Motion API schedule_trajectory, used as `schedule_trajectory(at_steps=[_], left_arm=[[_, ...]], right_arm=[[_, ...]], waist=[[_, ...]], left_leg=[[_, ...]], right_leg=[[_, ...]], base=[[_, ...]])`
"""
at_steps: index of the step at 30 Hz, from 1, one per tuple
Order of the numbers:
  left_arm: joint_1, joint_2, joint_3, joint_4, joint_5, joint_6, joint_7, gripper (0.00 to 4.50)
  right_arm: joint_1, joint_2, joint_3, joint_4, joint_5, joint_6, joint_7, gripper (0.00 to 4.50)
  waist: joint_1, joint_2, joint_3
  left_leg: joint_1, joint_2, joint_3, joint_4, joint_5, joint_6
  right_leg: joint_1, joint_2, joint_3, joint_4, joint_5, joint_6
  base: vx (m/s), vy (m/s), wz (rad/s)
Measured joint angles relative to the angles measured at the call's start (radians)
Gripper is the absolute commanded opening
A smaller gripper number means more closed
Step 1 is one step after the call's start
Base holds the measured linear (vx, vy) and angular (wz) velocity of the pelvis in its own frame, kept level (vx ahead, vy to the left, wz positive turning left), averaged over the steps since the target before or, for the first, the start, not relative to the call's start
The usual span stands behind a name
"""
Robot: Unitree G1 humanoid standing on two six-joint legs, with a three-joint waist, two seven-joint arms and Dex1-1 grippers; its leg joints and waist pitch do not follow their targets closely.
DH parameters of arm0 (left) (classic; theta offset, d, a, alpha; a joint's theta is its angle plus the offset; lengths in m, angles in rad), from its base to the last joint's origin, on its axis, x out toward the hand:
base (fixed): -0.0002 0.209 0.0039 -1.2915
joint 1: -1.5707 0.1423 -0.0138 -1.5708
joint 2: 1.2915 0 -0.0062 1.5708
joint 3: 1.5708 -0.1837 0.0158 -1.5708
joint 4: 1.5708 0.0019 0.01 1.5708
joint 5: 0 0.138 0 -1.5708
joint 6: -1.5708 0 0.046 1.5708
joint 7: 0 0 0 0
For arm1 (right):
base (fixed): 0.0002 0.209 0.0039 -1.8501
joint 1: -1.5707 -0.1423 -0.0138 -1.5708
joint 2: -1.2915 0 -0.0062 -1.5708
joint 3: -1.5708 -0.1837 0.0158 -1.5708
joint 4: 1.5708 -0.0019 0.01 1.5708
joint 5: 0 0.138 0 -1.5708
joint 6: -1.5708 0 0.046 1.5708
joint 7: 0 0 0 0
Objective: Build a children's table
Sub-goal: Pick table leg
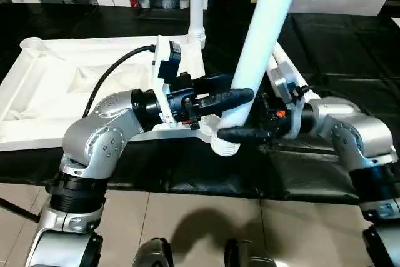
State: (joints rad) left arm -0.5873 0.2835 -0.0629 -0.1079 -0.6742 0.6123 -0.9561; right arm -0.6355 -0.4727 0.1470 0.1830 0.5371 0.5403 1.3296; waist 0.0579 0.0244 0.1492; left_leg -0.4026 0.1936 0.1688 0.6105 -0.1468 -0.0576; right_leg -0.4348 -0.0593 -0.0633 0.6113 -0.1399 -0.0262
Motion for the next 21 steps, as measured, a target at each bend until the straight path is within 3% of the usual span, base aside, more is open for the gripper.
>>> schedule_trajectory(at_steps=[13, 21], left_arm=[[0.004, -0.003, 0.0, -0.001, 0.0, 0.0, 0.002, 1.88], [0.007, -0.003, -0.002, -0.003, -0.001, 0.0, 0.007, 1.86]], right_arm=[[0.0, 0.008, 0.013, 0.018, 0.002, 0.006, 0.03, 2.54], [0.0, 0.011, 0.014, 0.018, 0.004, 0.017, 0.034, 2.06]], waist=[[0.0, 0.0, 0.0], [0.0, 0.0, 0.0]], left_leg=[[0.0, 0.0, 0.0, 0.0, 0.0, 0.0], [0.0, 0.0, 0.0, 0.0, 0.0, 0.0]], right_leg=[[0.0, 0.0, 0.0, 0.0, 0.0, 0.0], [0.0, 0.0, 0.0, 0.0, 0.0, 0.0]], base=[[0.0, 0.0, 0.0], [0.0, 0.0, 0.0]])
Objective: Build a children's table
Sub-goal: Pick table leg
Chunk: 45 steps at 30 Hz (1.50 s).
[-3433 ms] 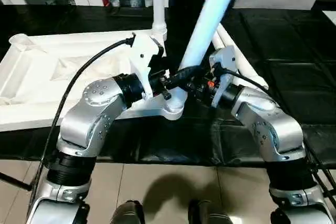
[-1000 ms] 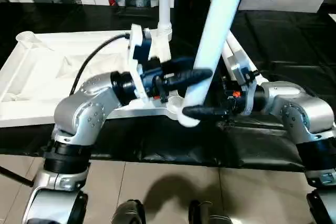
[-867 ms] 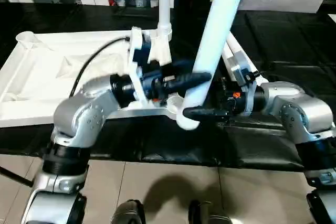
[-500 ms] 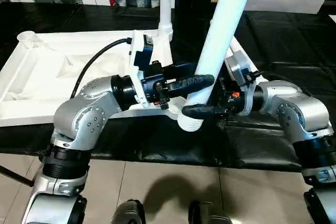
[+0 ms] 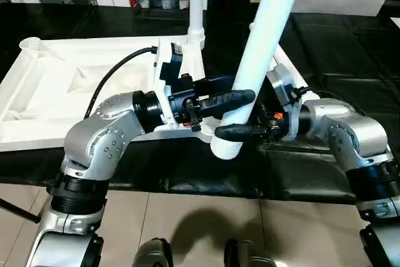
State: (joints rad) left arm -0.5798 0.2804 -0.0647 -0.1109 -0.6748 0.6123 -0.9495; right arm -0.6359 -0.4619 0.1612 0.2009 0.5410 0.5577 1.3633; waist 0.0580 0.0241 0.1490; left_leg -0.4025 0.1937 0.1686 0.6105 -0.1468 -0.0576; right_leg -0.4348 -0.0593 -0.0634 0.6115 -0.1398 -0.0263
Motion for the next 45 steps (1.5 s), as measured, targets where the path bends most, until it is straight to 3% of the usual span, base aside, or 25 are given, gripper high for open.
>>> schedule_trajectory(at_steps=[13, 16, 26, 31, 35, 39, 43, 45], left_arm=[[0.0, 0.002, 0.001, 0.0, -0.005, 0.008, 0.011, 1.85], [0.0, 0.006, 0.004, 0.0, -0.015, 0.023, 0.016, 2.55], [0.021, 0.014, 0.03, 0.0, -0.05, 0.04, 0.011, 3.42], [-0.013, -0.1, 0.196, 0.043, -0.158, 0.006, 0.151, 3.72], [-0.034, -0.096, 0.264, 0.1, -0.12, -0.05, 0.267, 3.82], [-0.035, -0.099, 0.241, 0.121, -0.047, -0.053, 0.333, 3.82], [-0.026, -0.068, 0.119, 0.1, 0.064, -0.07, 0.328, 3.82], [-0.019, -0.064, 0.094, 0.08, 0.083, -0.079, 0.322, 3.82]], right_arm=[[0.0, 0.002, 0.0, 0.0, 0.001, 0.007, 0.003, 1.99], [0.0, 0.007, 0.0, 0.005, 0.002, 0.009, 0.004, 1.98], [0.001, 0.01, 0.0, 0.01, 0.005, 0.01, -0.002, 1.92], [0.017, 0.066, -0.035, -0.003, -0.028, -0.043, -0.124, 1.92], [0.057, 0.114, -0.048, -0.064, -0.069, -0.088, -0.257, 1.92], [0.064, 0.147, -0.045, -0.086, -0.11, -0.115, -0.342, 1.92], [0.068, 0.186, -0.03, -0.098, -0.172, -0.147, -0.441, 1.92], [0.082, 0.198, -0.018, -0.102, -0.207, -0.176, -0.487, 1.92]], waist=[[0.0, 0.0, 0.0], [0.0, 0.0, 0.0], [0.0, 0.0, 0.0], [0.001, 0.0, 0.0], [-0.003, 0.001, 0.0], [-0.002, 0.001, 0.0], [0.001, 0.001, 0.0], [-0.001, 0.001, 0.0]], left_leg=[[0.0, 0.0, 0.0, 0.0, 0.0, 0.0], [0.0, 0.0, 0.0, 0.0, 0.0, 0.0], [0.0, 0.0, 0.0, 0.0, 0.0, 0.0], [0.0, 0.0, 0.0, 0.001, 0.0, 0.0], [0.0, 0.0, -0.001, 0.001, 0.0, 0.0], [-0.001, 0.0, -0.002, 0.001, 0.0, 0.0], [-0.001, 0.0, -0.003, 0.0, 0.0, 0.0], [-0.001, 0.0, -0.003, 0.0, 0.0, 0.0]], right_leg=[[0.0, 0.0, 0.0, 0.0, 0.0, 0.0], [0.0, 0.0, 0.0, 0.0, 0.0, 0.0], [0.0, 0.0, 0.0, 0.0, 0.0, 0.0], [0.0, 0.0, -0.001, 0.0, 0.001, -0.001], [0.0, 0.0, -0.001, 0.0, 0.001, 0.0], [0.0, 0.0, 0.0, -0.001, 0.001, 0.0], [0.0, 0.0, 0.0, -0.001, 0.001, 0.0], [0.0, 0.0, 0.0, -0.001, 0.001, 0.0]], base=[[0.0, 0.0, 0.0], [0.0, 0.0, 0.0], [0.0, 0.0, 0.0], [0.0, 0.0, 0.0], [0.0, 0.0, 0.0], [0.0, 0.0, 0.0], [0.0, 0.0, 0.0], [0.0, 0.0, 0.0]])
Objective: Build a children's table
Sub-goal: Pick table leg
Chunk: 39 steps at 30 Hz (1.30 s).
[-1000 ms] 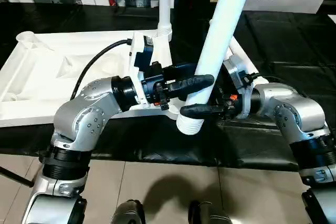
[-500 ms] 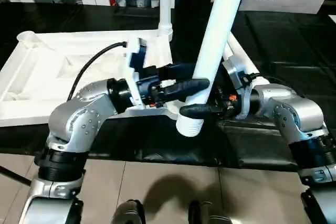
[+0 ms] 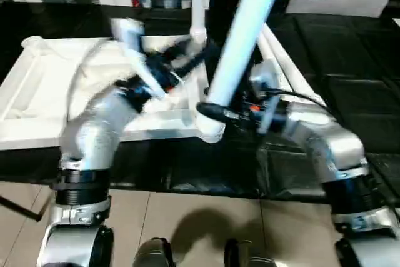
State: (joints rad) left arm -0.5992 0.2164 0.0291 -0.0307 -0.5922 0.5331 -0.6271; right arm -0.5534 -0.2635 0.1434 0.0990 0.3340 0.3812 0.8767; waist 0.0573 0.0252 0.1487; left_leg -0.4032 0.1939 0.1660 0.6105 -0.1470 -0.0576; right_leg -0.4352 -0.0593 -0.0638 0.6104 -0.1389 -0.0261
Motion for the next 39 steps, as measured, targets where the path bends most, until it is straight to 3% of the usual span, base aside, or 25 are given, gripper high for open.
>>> schedule_trajectory(at_steps=[7, 12, 18, 23, 24, 28, 30, 34, 36, 39], left_arm=[[0.0, 0.021, -0.017, -0.045, 0.04, -0.004, -0.002, 3.82], [-0.016, 0.054, -0.04, 0.005, 0.092, -0.048, -0.007, 3.82], [-0.009, 0.245, -0.084, 0.166, 0.219, -0.149, -0.138, 3.82], [0.021, 0.365, -0.222, 0.273, 0.336, -0.235, -0.324, 3.82], [0.025, 0.378, -0.25, 0.299, 0.352, -0.258, -0.373, 3.64], [0.03, 0.407, -0.309, 0.369, 0.386, -0.334, -0.496, 3.47], [0.008, 0.402, -0.321, 0.44, 0.42, -0.369, -0.5, 3.12], [-0.042, 0.382, -0.319, 0.581, 0.447, -0.431, -0.514, 3.03], [-0.058, 0.367, -0.319, 0.632, 0.448, -0.472, -0.531, 2.65], [-0.091, 0.353, -0.32, 0.712, 0.466, -0.521, -0.54, 2.58]], right_arm=[[0.0, 0.011, -0.003, 0.023, -0.062, -0.032, -0.1, 1.91], [0.002, 0.046, -0.031, 0.032, -0.108, -0.039, -0.23, 1.91], [0.079, 0.091, -0.116, -0.019, -0.107, -0.043, -0.368, 1.91], [0.124, 0.114, -0.136, -0.066, -0.094, -0.008, -0.422, 1.91], [0.137, 0.112, -0.136, -0.074, -0.091, 0.009, -0.421, 1.91], [0.191, 0.1, -0.133, -0.082, -0.091, 0.022, -0.411, 1.91], [0.206, 0.091, -0.134, -0.086, -0.09, 0.029, -0.41, 1.91], [0.22, 0.079, -0.134, -0.136, -0.069, 0.056, -0.405, 1.91], [0.229, 0.077, -0.134, -0.16, -0.064, 0.071, -0.396, 1.91], [0.236, 0.073, -0.134, -0.167, -0.061, 0.077, -0.388, 1.91]], waist=[[-0.007, 0.001, 0.0], [-0.011, 0.002, 0.0], [-0.024, 0.004, 0.0], [-0.025, 0.005, 0.0], [-0.025, 0.005, 0.0], [-0.019, 0.005, 0.0], [-0.019, 0.005, 0.0], [-0.022, 0.007, -0.001], [-0.021, 0.008, -0.002], [-0.022, 0.009, -0.002]], left_leg=[[0.001, 0.0, 0.0, 0.0, 0.0, 0.0], [0.001, 0.0, 0.0, 0.0, 0.0, 0.0], [0.001, 0.0, 0.0, -0.003, 0.0, 0.0], [0.003, -0.001, 0.0, -0.005, 0.0, 0.0], [0.003, -0.001, 0.0, -0.005, 0.0, -0.001], [0.003, -0.001, 0.001, -0.005, 0.0, -0.001], [0.003, -0.002, 0.001, -0.005, 0.0, -0.001], [0.004, -0.002, 0.001, -0.005, 0.0, -0.001], [0.005, -0.002, 0.001, -0.005, 0.0, -0.001], [0.005, -0.002, 0.001, -0.005, 0.0, -0.001]], right_leg=[[0.0, 0.0, 0.0, 0.0, 0.0, 0.0], [0.0, 0.0, 0.0, 0.001, 0.0, 0.0], [0.0, 0.0, 0.0, 0.0, 0.0, 0.0], [0.0, 0.0, 0.001, 0.0, -0.001, 0.001], [0.0, 0.0, 0.001, -0.001, 0.0, 0.001], [0.0, 0.0, 0.002, 0.0, 0.0, 0.0], [0.0, 0.0, 0.002, 0.0, 0.0, 0.0], [0.0, 0.0, 0.002, 0.0, 0.001, -0.001], [0.001, 0.0, 0.002, 0.0, 0.001, -0.001], [0.001, 0.0, 0.002, 0.0, 0.001, -0.001]], base=[[0.0, 0.0, 0.0], [0.0, 0.0, 0.0], [0.0, 0.0, 0.0], [0.0, 0.0, 0.0], [0.0, 0.0, 0.0], [0.0, 0.0, 0.0], [0.0, 0.0, 0.0], [0.0, 0.0, 0.0], [0.0, 0.0, 0.0], [0.0, 0.0, 0.0]])
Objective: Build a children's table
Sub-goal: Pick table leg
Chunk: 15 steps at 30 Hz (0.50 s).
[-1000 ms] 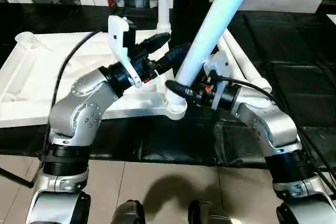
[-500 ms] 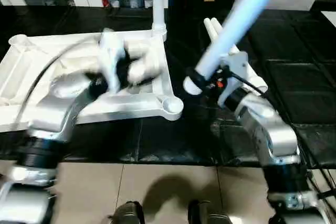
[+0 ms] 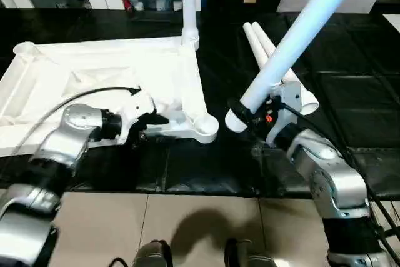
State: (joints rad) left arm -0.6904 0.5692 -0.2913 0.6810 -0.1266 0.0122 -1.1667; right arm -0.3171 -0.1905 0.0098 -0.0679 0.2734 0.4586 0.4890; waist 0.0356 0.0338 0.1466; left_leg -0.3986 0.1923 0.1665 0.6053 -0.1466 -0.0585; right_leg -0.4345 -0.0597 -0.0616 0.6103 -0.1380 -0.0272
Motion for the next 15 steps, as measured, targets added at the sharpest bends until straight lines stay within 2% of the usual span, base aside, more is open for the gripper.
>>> schedule_trajectory(at_steps=[2, 4, 5, 11, 12, 15], left_arm=[[-0.025, -0.005, 0.0, 0.049, 0.008, -0.023, -0.015, 2.28], [-0.04, -0.011, 0.0, 0.083, 0.014, -0.039, -0.031, 2.2], [-0.047, -0.016, 0.0, 0.103, 0.016, -0.044, -0.041, 1.97], [-0.086, -0.03, 0.0, 0.21, 0.042, -0.089, -0.098, 1.64], [-0.092, -0.03, 0.0, 0.22, 0.044, -0.095, -0.1, 1.42], [-0.099, -0.029, 0.0, 0.237, 0.044, -0.109, -0.108, 1.35]], right_arm=[[0.004, -0.005, 0.0, 0.0, 0.003, 0.002, 0.002, 1.91], [0.004, -0.01, 0.0, -0.004, 0.005, 0.008, 0.003, 1.91], [0.005, -0.011, 0.0, -0.008, 0.006, 0.01, 0.004, 1.91], [0.006, -0.021, 0.002, -0.012, 0.012, 0.021, 0.021, 1.91], [0.006, -0.022, 0.002, -0.013, 0.013, 0.021, 0.021, 1.91], [0.006, -0.023, 0.002, -0.013, 0.014, 0.022, 0.022, 1.91]], waist=[[0.0, 0.001, 0.0], [0.001, 0.002, -0.001], [0.001, 0.003, -0.002], [0.003, 0.008, -0.005], [0.003, 0.009, -0.006], [0.004, 0.013, -0.008]], left_leg=[[0.0, 0.0, 0.0, 0.0, 0.0, 0.0], [0.0, 0.0, 0.0, 0.0, 0.0, 0.0], [0.0, 0.0, 0.0, 0.0, 0.0, 0.0], [0.0, 0.0, 0.0, 0.0, 0.0, 0.0], [0.0, 0.0, 0.0, 0.0, 0.0, 0.0], [0.0, 0.0, 0.0, 0.0, 0.0, 0.0]], right_leg=[[0.0, 0.0, 0.0, 0.0, 0.0, 0.0], [0.0, 0.0, 0.0, 0.0, 0.0, 0.0], [0.0, 0.0, 0.0, 0.0, 0.0, 0.0], [0.0, 0.0, 0.0, 0.0, 0.0, -0.001], [0.0, 0.0, 0.0, 0.0, 0.0, -0.001], [0.0, 0.0, 0.0, 0.0, 0.0, -0.001]], base=[[0.0, 0.0, 0.0], [0.0, 0.0, 0.0], [0.0, 0.0, 0.0], [0.0, 0.0, 0.0], [0.0, 0.0, 0.0], [0.0, 0.0, 0.0]])
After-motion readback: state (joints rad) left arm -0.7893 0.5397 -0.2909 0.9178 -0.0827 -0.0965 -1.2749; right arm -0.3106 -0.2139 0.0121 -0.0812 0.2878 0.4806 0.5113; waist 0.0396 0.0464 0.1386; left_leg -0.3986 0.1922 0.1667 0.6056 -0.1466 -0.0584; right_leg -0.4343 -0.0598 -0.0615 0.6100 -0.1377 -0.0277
